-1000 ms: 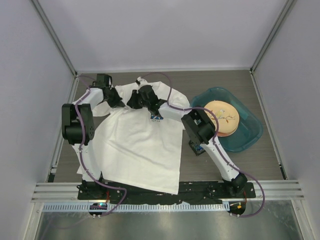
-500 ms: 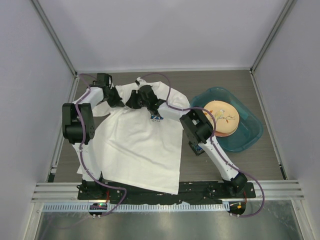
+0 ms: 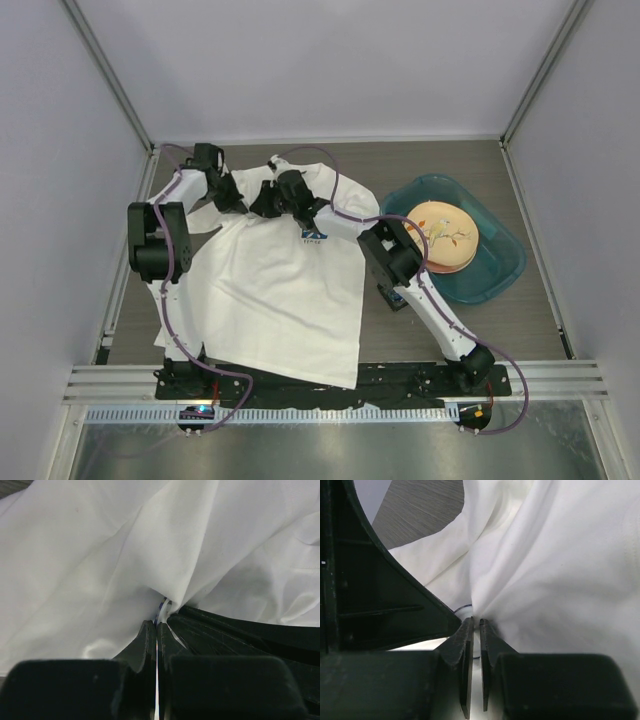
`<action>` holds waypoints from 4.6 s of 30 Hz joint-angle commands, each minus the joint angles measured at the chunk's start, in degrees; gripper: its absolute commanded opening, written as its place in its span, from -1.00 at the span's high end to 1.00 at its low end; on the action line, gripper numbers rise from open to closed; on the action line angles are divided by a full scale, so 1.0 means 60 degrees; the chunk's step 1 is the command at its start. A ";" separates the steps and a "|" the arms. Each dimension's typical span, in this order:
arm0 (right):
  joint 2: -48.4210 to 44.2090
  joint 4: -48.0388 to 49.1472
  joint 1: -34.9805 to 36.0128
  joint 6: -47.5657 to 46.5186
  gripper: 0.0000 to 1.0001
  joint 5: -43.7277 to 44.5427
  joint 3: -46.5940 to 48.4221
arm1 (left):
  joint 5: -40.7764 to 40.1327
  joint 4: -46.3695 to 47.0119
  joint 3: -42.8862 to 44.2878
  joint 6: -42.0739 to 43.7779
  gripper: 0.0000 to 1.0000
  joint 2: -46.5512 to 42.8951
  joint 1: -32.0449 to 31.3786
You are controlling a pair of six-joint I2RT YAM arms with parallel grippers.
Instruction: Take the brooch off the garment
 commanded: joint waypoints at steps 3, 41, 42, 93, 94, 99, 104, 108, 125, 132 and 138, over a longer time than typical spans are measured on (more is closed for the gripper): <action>0.0095 -0.0515 0.0171 -0.0673 0.75 0.0107 0.0343 | 0.0370 -0.0427 0.0357 0.0071 1.00 0.0431 -0.0029; 0.0153 -0.2872 0.0626 -0.0615 0.63 0.2569 -0.0494 | 0.2333 0.0144 0.0533 -0.1204 1.00 0.0518 0.0967; 0.0255 -0.3164 0.0626 -0.0586 0.66 0.2554 -0.0188 | 0.2318 0.0130 0.0533 -0.1189 1.00 0.0504 0.0967; -0.1341 0.0994 0.0962 -0.5654 0.14 0.1924 -0.1197 | 0.1454 -0.0632 0.0240 -0.2375 1.00 -0.0185 0.0792; -0.1224 0.0891 0.0962 -0.5654 0.15 0.1910 -0.1050 | 0.1468 -0.0632 0.0240 -0.2361 1.00 -0.0199 0.0792; -0.0945 0.0671 0.0977 -0.5640 0.26 0.1792 -0.0713 | 0.1454 -0.0617 0.0255 -0.2317 1.00 -0.0272 0.0792; -0.0871 0.0613 0.0992 -0.5713 0.28 0.1909 -0.0800 | 0.1483 -0.0632 0.0313 -0.2331 1.00 -0.0316 0.0894; -0.0916 0.0628 0.0992 -0.5582 0.27 0.2026 -0.0889 | 0.1600 -0.0588 0.0343 -0.2419 1.00 -0.0302 0.0996; -0.0227 -0.0238 0.1036 -0.5186 0.49 0.2627 0.0416 | 0.2142 -0.0281 0.0109 -0.2624 1.00 -0.0580 0.1012; -0.0373 0.0434 0.0861 -0.4220 0.98 0.2277 0.0270 | 0.2509 0.0320 -0.0214 -0.2288 0.78 -0.0959 0.1026; -0.0315 0.1430 0.0128 -0.2142 0.98 0.0332 -0.0126 | 0.1382 0.0305 -0.0360 -0.1804 0.14 -0.1693 0.1041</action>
